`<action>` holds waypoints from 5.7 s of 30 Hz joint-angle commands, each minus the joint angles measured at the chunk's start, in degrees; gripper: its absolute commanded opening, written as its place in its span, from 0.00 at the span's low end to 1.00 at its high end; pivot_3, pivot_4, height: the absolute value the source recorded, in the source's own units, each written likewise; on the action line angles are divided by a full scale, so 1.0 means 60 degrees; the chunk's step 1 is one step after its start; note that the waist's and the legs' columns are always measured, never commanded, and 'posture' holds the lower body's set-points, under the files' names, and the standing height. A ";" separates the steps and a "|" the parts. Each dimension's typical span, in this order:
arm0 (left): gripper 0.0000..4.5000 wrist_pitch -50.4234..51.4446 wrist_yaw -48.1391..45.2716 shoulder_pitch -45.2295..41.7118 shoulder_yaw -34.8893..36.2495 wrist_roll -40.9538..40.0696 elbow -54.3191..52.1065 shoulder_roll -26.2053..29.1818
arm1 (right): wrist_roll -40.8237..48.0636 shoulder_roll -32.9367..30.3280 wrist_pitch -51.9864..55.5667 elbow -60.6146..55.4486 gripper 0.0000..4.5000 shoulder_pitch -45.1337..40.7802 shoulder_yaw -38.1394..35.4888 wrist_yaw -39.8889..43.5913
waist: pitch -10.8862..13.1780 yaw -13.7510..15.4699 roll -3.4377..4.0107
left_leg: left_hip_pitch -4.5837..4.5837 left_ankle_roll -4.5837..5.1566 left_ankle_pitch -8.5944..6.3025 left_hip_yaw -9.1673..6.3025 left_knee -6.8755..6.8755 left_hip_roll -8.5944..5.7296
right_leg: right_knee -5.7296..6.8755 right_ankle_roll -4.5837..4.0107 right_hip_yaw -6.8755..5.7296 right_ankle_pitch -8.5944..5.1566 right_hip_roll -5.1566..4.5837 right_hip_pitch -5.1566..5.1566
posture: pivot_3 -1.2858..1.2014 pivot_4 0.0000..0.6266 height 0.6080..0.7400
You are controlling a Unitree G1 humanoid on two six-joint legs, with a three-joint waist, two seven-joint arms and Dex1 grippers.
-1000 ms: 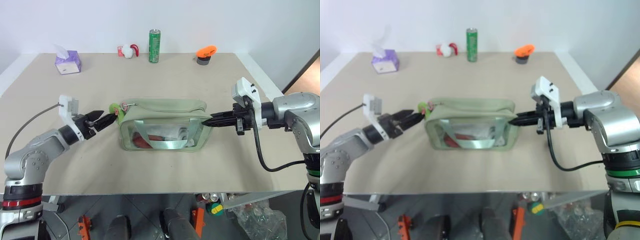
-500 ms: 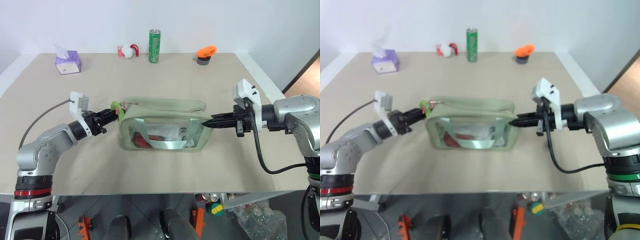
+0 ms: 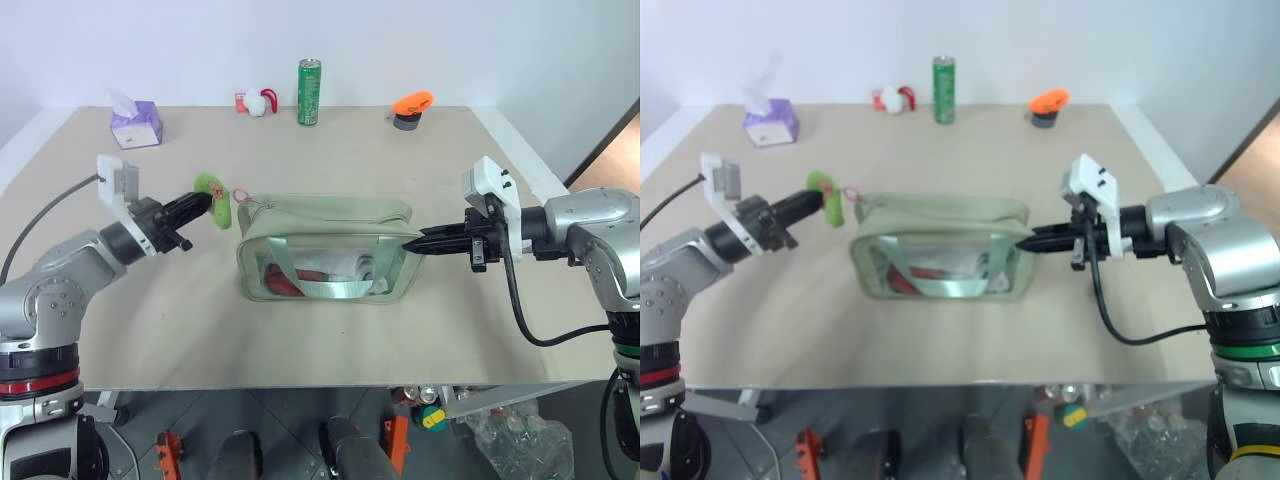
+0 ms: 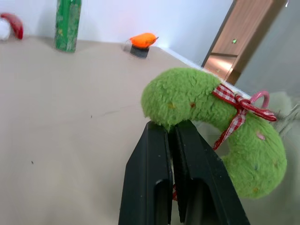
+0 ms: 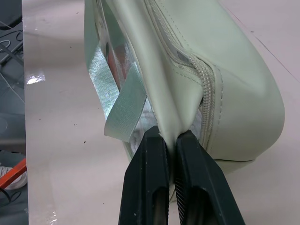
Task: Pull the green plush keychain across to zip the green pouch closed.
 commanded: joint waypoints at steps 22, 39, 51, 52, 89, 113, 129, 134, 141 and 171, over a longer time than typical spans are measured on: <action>0.66 -0.0132 -0.1307 -0.1559 -0.1849 0.1255 -0.0351 0.0042 | 0.0185 -0.0050 0.0131 -0.0501 0.00 0.0076 -0.0205 -0.0206 | 0.0000 -0.0041 0.0001 | 0.0008 0.0001 0.0000 -0.0001 -0.0002 -0.0005 | 0.0001 0.0005 0.0008 0.0001 0.0004 0.0004 | 0.52 0.24 1.00; 0.66 0.0136 -0.3014 0.2475 0.0053 -0.0019 -0.2294 0.1875 | 0.0046 0.0134 -0.0027 -0.0207 0.00 -0.0324 0.0133 0.0024 | 0.0005 -0.0153 -0.0008 | 0.0003 0.0001 -0.0001 -0.0003 -0.0022 0.0001 | 0.0001 -0.0015 -0.0005 -0.0018 -0.0006 -0.0006 | 0.52 0.24 1.00; 0.60 -0.0142 -0.2760 0.2412 -0.0724 0.0379 -0.2048 0.1375 | 0.0061 0.0098 0.0004 -0.0264 0.00 -0.0340 0.0112 0.0071 | 0.0005 -0.0159 -0.0008 | 0.0005 0.0001 0.0000 0.0002 -0.0026 0.0003 | 0.0001 -0.0017 -0.0001 -0.0018 -0.0001 -0.0009 | 0.52 0.24 1.00; 0.54 -0.0205 -0.2739 0.2310 -0.0825 0.0470 -0.1934 0.1302 | 0.0067 0.0095 0.0013 -0.0274 0.00 -0.0338 0.0106 0.0070 | 0.0005 -0.0159 -0.0008 | 0.0004 0.0001 0.0000 0.0002 -0.0026 0.0003 | 0.0001 -0.0017 -0.0001 -0.0018 -0.0001 -0.0009 | 0.52 0.24 1.00; 0.00 -0.0345 -0.2134 0.1969 -0.1346 0.0737 -0.1993 0.0501 | 0.2003 -0.0645 0.0592 0.1106 0.99 -0.0916 -0.3011 -0.0462 | 0.0007 -0.0032 -0.0006 | 0.0003 0.0002 -0.0001 0.0003 -0.0019 -0.0027 | -0.0001 0.0008 0.0007 -0.0019 -0.0028 -0.0002 | 0.52 0.24 1.00; 0.00 -0.0218 -0.2012 0.2581 -0.1217 0.0414 -0.2619 0.0514 | -0.2602 0.2278 -0.4839 0.0416 0.99 -0.2700 0.1401 -0.1607 | 0.0005 0.0034 -0.0009 | -0.0016 -0.0001 -0.0005 -0.0001 -0.0024 -0.0042 | -0.0003 0.0026 -0.0001 -0.0040 -0.0061 -0.0008 | 0.52 0.24 1.00; 0.00 -0.0316 -0.1904 0.2693 -0.1218 0.0401 -0.2683 0.0425 | -0.3083 0.3455 -0.4941 -0.0206 0.99 -0.2795 0.1852 -0.1675 | 0.0005 0.0037 -0.0009 | -0.0014 -0.0002 -0.0004 -0.0007 -0.0023 -0.0042 | -0.0002 0.0022 -0.0006 -0.0038 -0.0061 -0.0005 | 0.52 0.24 1.00; 0.00 -0.0326 -0.1901 0.2733 -0.1188 0.0417 -0.2676 0.0442 | -0.3052 0.3735 -0.4878 -0.0213 0.99 -0.2879 0.1843 -0.1715 | 0.0005 0.0038 -0.0009 | -0.0014 -0.0002 -0.0004 -0.0009 -0.0023 -0.0042 | -0.0002 0.0021 -0.0007 -0.0038 -0.0062 -0.0005 | 0.52 0.24 1.00; 0.00 -0.0357 -0.1862 0.2744 -0.1168 0.0424 -0.2659 0.0439 | -0.2786 0.3901 -0.4780 -0.0115 0.66 -0.2864 0.1733 -0.1533 | 0.0005 0.0038 -0.0009 | -0.0014 -0.0002 -0.0004 -0.0012 -0.0023 -0.0042 | -0.0002 0.0020 -0.0010 -0.0037 -0.0062 -0.0004 | 0.52 0.24 1.00; 0.00 -0.0541 -0.1733 0.2676 -0.1227 0.0502 -0.2454 0.0370 | -0.4177 0.1194 -0.6674 0.2468 0.01 -0.2939 0.1057 -0.1198 | 0.0006 0.0056 -0.0009 | -0.0014 -0.0003 -0.0004 -0.0007 -0.0024 -0.0048 | -0.0004 0.0021 -0.0011 -0.0040 -0.0070 -0.0004 | 0.52 0.24 1.00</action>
